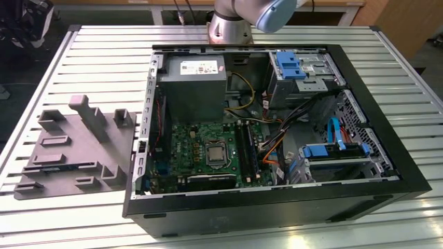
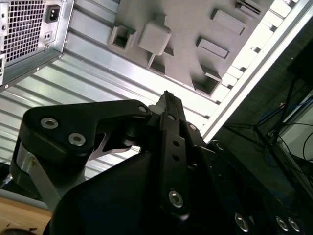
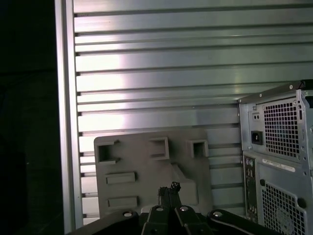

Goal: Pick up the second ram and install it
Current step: 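Reach for the second ram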

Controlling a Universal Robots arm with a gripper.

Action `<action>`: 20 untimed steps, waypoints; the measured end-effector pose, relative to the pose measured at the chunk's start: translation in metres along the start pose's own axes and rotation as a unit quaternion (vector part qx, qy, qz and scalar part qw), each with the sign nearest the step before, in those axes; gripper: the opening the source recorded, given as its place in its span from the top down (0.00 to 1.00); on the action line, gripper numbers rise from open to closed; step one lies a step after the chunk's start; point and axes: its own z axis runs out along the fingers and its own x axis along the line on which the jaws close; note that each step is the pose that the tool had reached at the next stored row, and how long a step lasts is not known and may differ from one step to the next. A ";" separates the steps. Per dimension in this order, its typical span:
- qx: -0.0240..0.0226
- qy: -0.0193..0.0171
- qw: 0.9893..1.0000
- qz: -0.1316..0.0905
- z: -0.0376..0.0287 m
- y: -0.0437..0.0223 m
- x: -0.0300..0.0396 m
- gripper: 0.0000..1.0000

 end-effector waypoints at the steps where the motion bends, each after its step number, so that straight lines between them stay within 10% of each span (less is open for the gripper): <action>1: 0.000 0.000 1.000 0.000 0.0000 -0.0001 0.0019 0.89; 20: 0.000 0.000 1.000 0.000 0.0007 -0.0029 0.0329 0.89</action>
